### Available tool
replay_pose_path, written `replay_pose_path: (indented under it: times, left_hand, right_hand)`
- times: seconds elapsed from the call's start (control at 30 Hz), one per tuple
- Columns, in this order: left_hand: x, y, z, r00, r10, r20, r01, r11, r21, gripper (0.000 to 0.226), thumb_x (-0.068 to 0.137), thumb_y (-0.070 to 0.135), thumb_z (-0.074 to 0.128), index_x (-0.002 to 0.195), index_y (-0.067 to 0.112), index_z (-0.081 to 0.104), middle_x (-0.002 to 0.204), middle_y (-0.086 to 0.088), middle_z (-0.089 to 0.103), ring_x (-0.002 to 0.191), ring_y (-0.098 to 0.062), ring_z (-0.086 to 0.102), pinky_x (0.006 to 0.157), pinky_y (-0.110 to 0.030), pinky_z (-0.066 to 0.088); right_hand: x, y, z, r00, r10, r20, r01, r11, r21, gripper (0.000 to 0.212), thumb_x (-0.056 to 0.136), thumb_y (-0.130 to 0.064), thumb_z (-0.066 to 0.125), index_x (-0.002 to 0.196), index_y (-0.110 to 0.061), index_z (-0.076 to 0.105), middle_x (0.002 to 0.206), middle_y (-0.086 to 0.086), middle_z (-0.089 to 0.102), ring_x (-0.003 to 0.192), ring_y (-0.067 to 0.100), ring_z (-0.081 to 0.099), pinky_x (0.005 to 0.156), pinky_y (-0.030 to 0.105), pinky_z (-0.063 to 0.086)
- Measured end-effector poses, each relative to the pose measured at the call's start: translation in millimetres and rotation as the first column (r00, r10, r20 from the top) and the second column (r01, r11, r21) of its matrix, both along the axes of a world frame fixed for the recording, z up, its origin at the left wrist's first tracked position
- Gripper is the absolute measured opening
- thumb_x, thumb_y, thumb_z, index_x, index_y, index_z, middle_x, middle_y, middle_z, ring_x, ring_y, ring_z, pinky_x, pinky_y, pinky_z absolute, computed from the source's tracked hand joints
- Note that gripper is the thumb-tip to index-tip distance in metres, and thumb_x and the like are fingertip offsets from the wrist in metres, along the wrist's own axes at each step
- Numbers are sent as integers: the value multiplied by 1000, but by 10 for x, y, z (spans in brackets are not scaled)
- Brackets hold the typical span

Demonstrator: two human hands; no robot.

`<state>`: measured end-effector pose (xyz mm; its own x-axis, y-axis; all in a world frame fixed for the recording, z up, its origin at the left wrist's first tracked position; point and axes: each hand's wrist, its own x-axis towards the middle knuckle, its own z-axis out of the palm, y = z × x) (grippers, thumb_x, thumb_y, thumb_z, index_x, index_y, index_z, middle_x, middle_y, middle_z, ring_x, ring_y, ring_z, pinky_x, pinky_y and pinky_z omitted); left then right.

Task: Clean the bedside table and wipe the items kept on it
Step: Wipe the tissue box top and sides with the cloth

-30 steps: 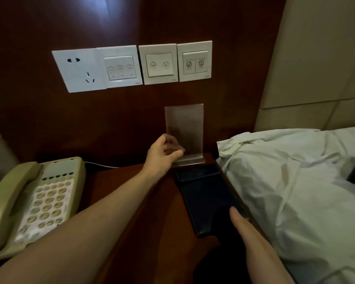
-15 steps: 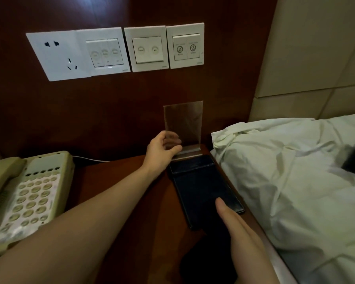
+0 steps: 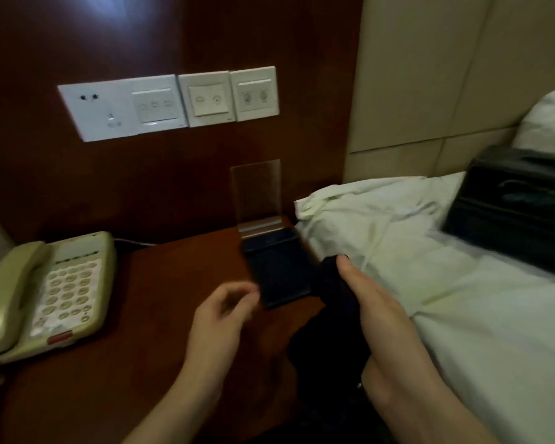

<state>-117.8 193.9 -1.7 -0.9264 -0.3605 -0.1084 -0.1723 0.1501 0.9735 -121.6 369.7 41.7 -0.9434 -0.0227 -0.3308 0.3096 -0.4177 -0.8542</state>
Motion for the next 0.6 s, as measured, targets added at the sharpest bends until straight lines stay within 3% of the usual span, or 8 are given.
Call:
replay_pose_path:
  times: [0.07, 0.17, 0.33, 0.4, 0.47, 0.53, 0.6]
  left_hand:
    - [142, 191, 19, 993, -100, 64, 98, 995, 34, 7, 95, 25, 70, 97, 29, 75, 107, 4, 73, 102, -15, 67, 93, -38, 53]
    - [62, 611, 68, 965, -240, 107, 234, 970, 67, 8, 93, 14, 70, 98, 19, 75, 107, -4, 73, 101, -21, 69, 100, -44, 51]
    - [-413, 1488, 202, 940, -338, -49, 341, 936, 89, 12, 90, 4, 72, 98, 12, 75, 86, -9, 78, 85, -26, 74, 75, -27, 56]
    - [-672, 1798, 260, 928, -352, -121, 363, 929, 79, 11, 90, 13, 73, 101, 17, 73, 91, -7, 77, 89, -27, 73, 74, -27, 56]
    - [-945, 2087, 352, 902, -403, -152, 413, 910, 37, 20, 90, 35, 71, 108, 27, 69, 107, 0, 72, 98, -20, 71, 73, -26, 55]
    - [-1187, 2335, 460, 874, -460, -158, 464, 886, -10, 41, 83, 57, 62, 119, 37, 62, 122, 12, 64, 112, -15, 64, 75, -25, 52]
    - [-1413, 2556, 589, 867, -467, -172, 476, 880, 10, 64, 84, 65, 55, 141, 35, 51, 134, 14, 54, 128, -17, 54, 92, -31, 47]
  right_hand:
    - [100, 386, 83, 997, -78, -5, 78, 996, -32, 49, 67, -46, 74, 104, -14, 76, 93, 7, 77, 78, 21, 74, 63, 30, 54]
    - [184, 1093, 194, 983, -183, -8, 183, 983, 0, 52, 69, -49, 75, 103, -9, 75, 74, 10, 71, 60, 25, 66, 56, 31, 49]
    - [84, 2008, 314, 927, -368, -73, 371, 928, 32, 36, 75, -43, 74, 93, -13, 74, 85, 17, 73, 79, 32, 72, 58, 32, 54]
    - [-22, 2209, 314, 904, -409, -123, 415, 909, 28, 30, 78, -42, 73, 90, -15, 74, 75, 9, 71, 75, 27, 74, 52, 29, 55]
    - [-121, 2394, 292, 862, -477, -170, 488, 872, 27, 27, 83, -40, 72, 94, -16, 75, 73, 7, 69, 61, 23, 69, 50, 29, 53]
    - [-189, 2564, 263, 804, -546, -236, 574, 816, 67, 28, 87, -40, 70, 103, -18, 74, 84, 7, 74, 68, 24, 69, 56, 32, 53]
    - [-237, 2716, 248, 729, -622, -286, 667, 739, 93, 29, 88, -38, 69, 108, -17, 72, 96, 7, 76, 80, 28, 72, 59, 36, 56]
